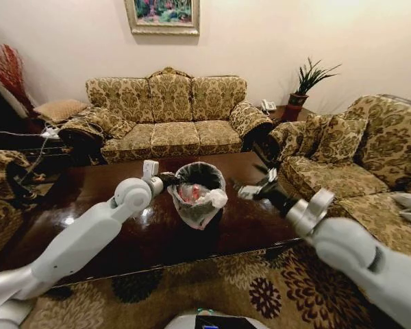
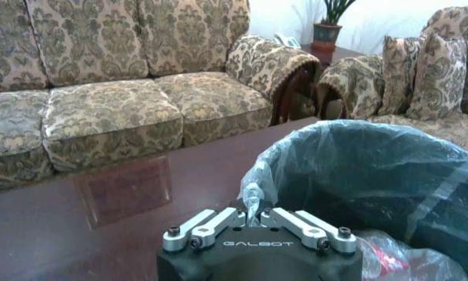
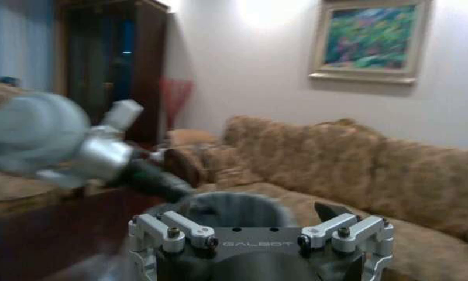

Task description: Move to the front of the table and place the trash on the table into the trash bin.

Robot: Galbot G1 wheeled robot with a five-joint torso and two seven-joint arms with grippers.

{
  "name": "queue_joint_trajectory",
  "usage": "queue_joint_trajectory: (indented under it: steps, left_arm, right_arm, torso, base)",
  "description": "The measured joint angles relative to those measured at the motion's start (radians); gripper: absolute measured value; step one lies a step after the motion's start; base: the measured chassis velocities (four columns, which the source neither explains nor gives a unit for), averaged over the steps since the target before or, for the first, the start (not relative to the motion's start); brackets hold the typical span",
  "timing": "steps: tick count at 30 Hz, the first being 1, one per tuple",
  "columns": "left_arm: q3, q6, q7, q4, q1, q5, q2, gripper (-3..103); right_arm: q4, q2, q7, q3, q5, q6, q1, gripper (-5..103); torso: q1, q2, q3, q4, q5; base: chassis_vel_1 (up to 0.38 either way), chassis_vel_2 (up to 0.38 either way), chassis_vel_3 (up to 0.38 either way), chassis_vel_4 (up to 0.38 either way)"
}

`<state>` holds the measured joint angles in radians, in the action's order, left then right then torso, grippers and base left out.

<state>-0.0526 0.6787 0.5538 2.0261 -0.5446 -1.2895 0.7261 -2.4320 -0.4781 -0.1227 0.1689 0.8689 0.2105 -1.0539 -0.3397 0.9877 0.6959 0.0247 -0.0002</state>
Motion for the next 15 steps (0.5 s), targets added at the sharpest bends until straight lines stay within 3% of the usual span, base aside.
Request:
queue_joint_trajectory:
  steps: [11, 15]
  left_arm:
    - [0.001, 0.001, -0.008, 0.0, 0.003, 0.006, -0.004, 4]
    - [0.001, 0.0, -0.013, -0.005, 0.004, 0.013, 0.005, 4]
  right_arm:
    - [0.027, -0.002, 0.08, -0.044, -0.087, 0.011, -0.01, 100]
    - [0.034, 0.004, 0.083, -0.04, -0.114, 0.002, -0.031, 91]
  torso:
    - [0.0, 0.0, 0.0, 0.0, 0.0003]
    - [0.0, 0.0, 0.0, -0.0002, 0.0]
  base:
    - [0.0, 0.0, 0.0, 0.0]
    - [0.0, 0.0, 0.0, 0.0]
